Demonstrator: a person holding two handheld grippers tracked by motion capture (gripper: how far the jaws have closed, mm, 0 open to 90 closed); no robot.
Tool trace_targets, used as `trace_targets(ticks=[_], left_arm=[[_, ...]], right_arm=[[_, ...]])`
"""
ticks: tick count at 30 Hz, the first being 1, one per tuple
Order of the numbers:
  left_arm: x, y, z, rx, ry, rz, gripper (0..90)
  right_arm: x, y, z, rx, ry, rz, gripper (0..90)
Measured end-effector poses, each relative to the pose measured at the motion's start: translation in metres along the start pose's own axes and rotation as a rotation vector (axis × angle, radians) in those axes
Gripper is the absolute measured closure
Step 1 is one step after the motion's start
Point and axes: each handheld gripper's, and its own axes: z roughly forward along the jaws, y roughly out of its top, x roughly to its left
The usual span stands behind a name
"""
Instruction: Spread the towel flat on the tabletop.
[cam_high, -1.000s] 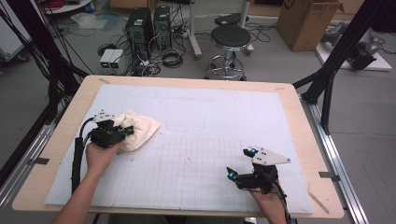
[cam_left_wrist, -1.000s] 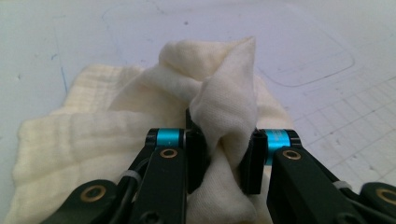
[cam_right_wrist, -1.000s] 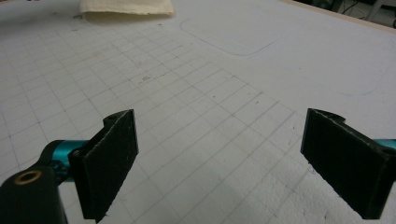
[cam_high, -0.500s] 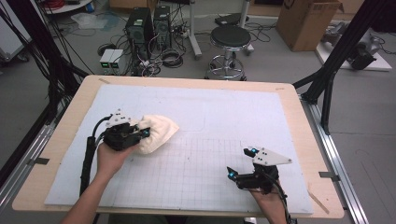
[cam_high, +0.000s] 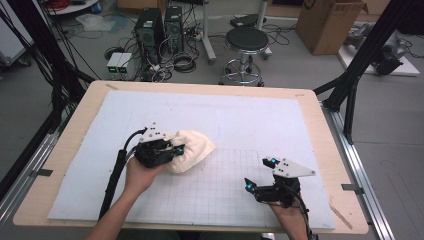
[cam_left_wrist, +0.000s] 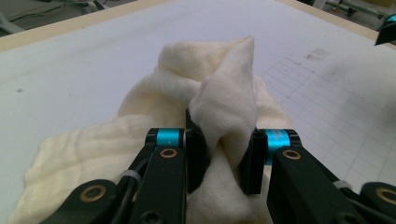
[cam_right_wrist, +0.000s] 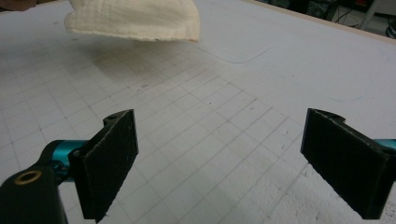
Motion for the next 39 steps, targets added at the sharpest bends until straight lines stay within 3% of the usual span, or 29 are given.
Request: trace_targets(ticks=[11, 17, 24, 27, 31, 34, 39], left_arm=[[-0.029, -0.001, 0.020, 0.034, -0.065, 0.041, 75.7], [-0.033, -0.007, 0.042, 0.066, -0.086, 0.042, 75.1], [-0.034, -0.015, 0.063, 0.126, -0.054, 0.067, 71.9], [-0.031, -0.020, 0.072, 0.154, -0.042, 0.060, 70.5], [-0.029, -0.021, 0.075, 0.151, -0.050, 0.053, 63.8], [-0.027, -0.019, 0.071, 0.135, -0.047, 0.043, 52.2], [-0.023, -0.012, 0.057, 0.075, -0.047, 0.040, 40.0]], right_arm=[[0.001, 0.000, -0.001, -0.002, -0.001, -0.005, 10.4], [0.000, 0.000, -0.001, -0.003, -0.005, -0.009, 10.4], [0.001, -0.001, 0.000, 0.011, 0.004, -0.003, 10.4], [0.001, -0.001, 0.001, 0.013, 0.007, -0.007, 10.4], [0.002, -0.002, 0.001, 0.019, 0.008, -0.006, 10.4], [0.001, -0.002, 0.002, 0.019, 0.012, -0.006, 10.4], [0.002, -0.002, 0.003, 0.031, 0.018, -0.010, 10.4]])
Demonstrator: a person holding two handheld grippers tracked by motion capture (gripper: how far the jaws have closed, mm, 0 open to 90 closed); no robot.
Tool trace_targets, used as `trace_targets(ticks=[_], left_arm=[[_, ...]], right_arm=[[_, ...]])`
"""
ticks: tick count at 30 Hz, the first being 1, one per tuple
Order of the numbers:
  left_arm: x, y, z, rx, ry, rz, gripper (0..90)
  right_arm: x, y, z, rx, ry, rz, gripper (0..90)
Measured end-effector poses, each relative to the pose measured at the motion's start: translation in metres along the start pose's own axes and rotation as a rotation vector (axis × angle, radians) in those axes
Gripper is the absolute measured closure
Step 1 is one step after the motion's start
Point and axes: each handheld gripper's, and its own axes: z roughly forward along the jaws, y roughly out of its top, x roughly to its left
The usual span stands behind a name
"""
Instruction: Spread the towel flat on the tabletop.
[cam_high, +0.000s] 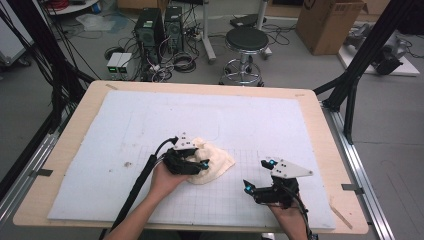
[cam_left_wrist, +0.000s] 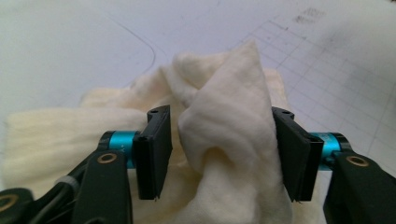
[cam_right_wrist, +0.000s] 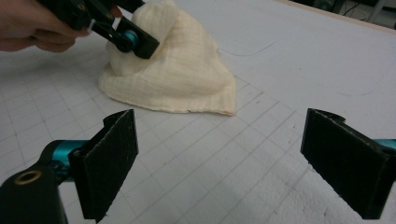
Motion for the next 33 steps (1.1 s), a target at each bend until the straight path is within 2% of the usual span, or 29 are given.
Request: trace_targets(ticks=[6, 12, 17, 19, 23, 26, 30, 33], left_arm=[[0.011, 0.004, -0.025, -0.057, 0.006, -0.025, 36.0], [0.023, 0.001, -0.049, -0.109, 0.023, -0.054, 35.1], [0.026, -0.008, -0.072, -0.116, 0.043, -0.028, 35.0], [0.026, -0.014, -0.084, -0.128, 0.053, -0.018, 35.0], [0.026, -0.026, -0.102, -0.130, 0.068, -0.005, 34.8], [0.027, -0.035, -0.112, -0.128, 0.084, 0.003, 34.8], [0.028, -0.050, -0.125, -0.136, 0.098, -0.006, 34.8], [0.029, -0.063, -0.130, -0.152, 0.130, -0.006, 34.9]], right_arm=[[0.000, 0.000, 0.002, 0.011, 0.005, -0.004, 10.4], [0.001, 0.001, 0.006, 0.023, 0.015, -0.008, 10.4], [0.001, 0.008, 0.015, 0.035, 0.030, -0.008, 10.9], [-0.001, 0.010, 0.019, 0.041, 0.039, -0.018, 15.5], [-0.004, 0.018, 0.029, 0.047, 0.046, -0.031, 18.6], [-0.006, 0.025, 0.037, 0.052, 0.063, -0.036, 26.3], [-0.009, 0.031, 0.052, 0.071, 0.091, -0.047, 39.5], [-0.009, 0.033, 0.065, 0.097, 0.103, -0.071, 45.4]])
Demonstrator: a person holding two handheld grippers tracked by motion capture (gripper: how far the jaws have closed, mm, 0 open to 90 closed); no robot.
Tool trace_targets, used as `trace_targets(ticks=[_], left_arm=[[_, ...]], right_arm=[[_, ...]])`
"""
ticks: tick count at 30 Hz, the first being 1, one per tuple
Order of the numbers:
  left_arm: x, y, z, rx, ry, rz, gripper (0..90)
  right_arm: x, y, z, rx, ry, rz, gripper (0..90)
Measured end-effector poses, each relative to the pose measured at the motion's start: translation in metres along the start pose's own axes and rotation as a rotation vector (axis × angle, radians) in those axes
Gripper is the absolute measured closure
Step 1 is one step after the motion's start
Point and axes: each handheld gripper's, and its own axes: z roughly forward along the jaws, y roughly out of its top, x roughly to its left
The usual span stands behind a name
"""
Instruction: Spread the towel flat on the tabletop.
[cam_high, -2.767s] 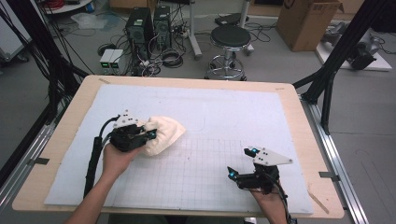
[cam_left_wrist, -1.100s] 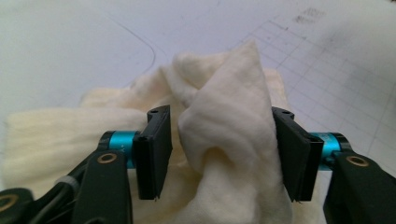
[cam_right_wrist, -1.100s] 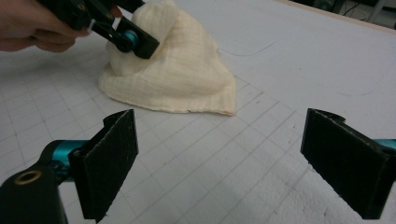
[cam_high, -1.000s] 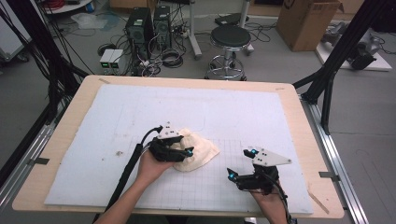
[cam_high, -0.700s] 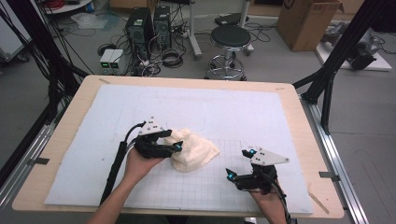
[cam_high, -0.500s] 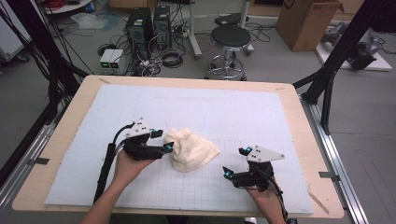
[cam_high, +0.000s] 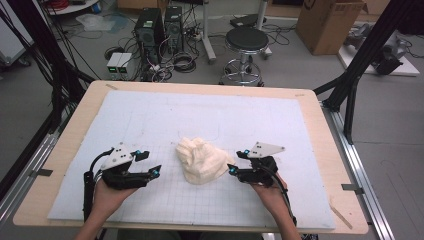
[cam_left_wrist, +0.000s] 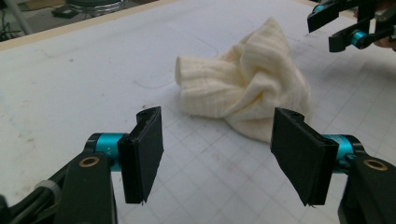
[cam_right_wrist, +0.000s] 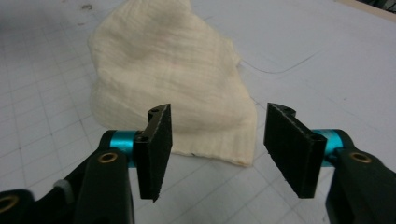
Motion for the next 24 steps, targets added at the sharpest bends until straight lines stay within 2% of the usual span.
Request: trace_targets(ticks=[3, 4, 10, 13, 17, 21, 24], left_arm=[[0.002, -0.006, -0.003, 0.001, 0.012, -0.005, 34.9], [0.003, -0.006, -0.004, 0.001, 0.019, -0.006, 34.8], [0.009, -0.012, -0.005, -0.006, 0.021, -0.033, 34.8], [0.009, -0.013, -0.002, 0.010, 0.017, -0.026, 34.8], [0.008, -0.014, 0.000, 0.006, 0.009, -0.029, 34.8], [0.007, -0.014, 0.001, 0.015, 0.005, -0.024, 34.9], [0.008, -0.014, 0.002, 0.018, 0.002, -0.023, 34.9]], right_arm=[[-0.004, 0.000, 0.009, 0.024, 0.003, -0.007, 52.9], [-0.008, -0.001, 0.014, 0.034, 0.005, 0.004, 56.5], [-0.012, -0.004, 0.022, 0.066, 0.015, 0.024, 60.6], [-0.013, -0.005, 0.026, 0.096, 0.022, 0.024, 63.6], [-0.014, -0.005, 0.028, 0.113, 0.023, 0.022, 68.9], [-0.014, -0.007, 0.033, 0.151, 0.028, 0.014, 68.6], [-0.013, -0.008, 0.034, 0.151, 0.028, 0.002, 70.8]])
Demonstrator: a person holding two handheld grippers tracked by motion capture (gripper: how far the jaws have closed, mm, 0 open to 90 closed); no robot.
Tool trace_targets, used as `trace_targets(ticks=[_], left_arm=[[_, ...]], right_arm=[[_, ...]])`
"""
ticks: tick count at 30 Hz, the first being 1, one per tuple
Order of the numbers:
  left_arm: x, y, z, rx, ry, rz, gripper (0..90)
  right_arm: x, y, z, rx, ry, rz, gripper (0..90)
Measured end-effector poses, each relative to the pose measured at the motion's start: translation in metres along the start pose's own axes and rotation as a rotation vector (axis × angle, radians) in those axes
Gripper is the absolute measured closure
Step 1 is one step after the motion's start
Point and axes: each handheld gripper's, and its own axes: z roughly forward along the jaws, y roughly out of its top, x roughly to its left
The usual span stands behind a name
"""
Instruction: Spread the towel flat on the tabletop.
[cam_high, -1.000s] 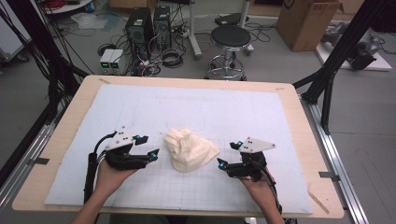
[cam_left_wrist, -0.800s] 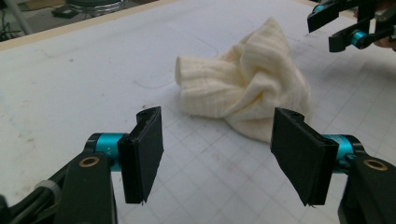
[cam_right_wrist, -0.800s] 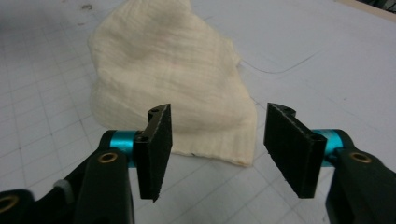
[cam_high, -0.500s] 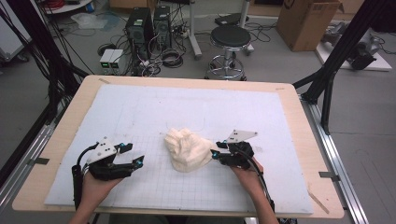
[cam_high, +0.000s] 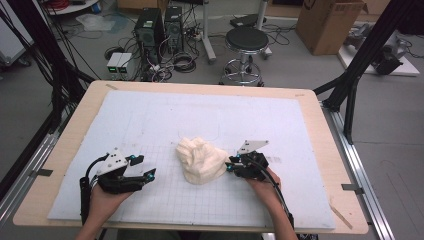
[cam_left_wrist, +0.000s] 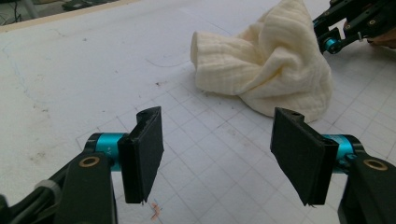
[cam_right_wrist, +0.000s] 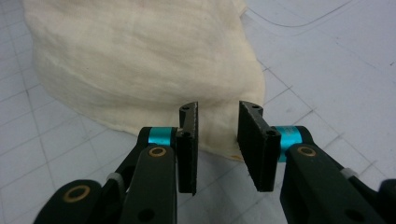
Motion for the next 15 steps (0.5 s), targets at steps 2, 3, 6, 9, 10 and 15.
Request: trace_targets(ticks=[2, 3, 6, 9, 10, 15], left_arm=[[0.000, 0.000, 0.001, -0.002, 0.000, -0.005, 34.9], [-0.001, 0.000, 0.001, 0.005, -0.002, 0.000, 34.9], [-0.001, -0.001, 0.003, 0.015, -0.003, 0.012, 35.3], [-0.001, -0.002, 0.003, 0.024, 0.004, 0.017, 35.5], [-0.001, -0.002, 0.003, 0.022, 0.003, 0.016, 35.5], [-0.001, -0.002, 0.001, 0.023, 0.004, 0.018, 35.5]], right_arm=[[0.000, 0.000, 0.000, -0.001, -0.002, 0.012, 74.0], [0.000, 0.000, 0.000, 0.001, -0.004, 0.012, 76.2], [-0.001, -0.001, 0.000, 0.005, -0.001, 0.007, 80.4], [-0.001, -0.001, -0.001, 0.009, 0.019, 0.018, 86.8], [-0.001, -0.001, -0.001, 0.010, 0.020, 0.012, 87.8], [0.002, 0.000, -0.010, 0.020, 0.022, 0.006, 89.4]])
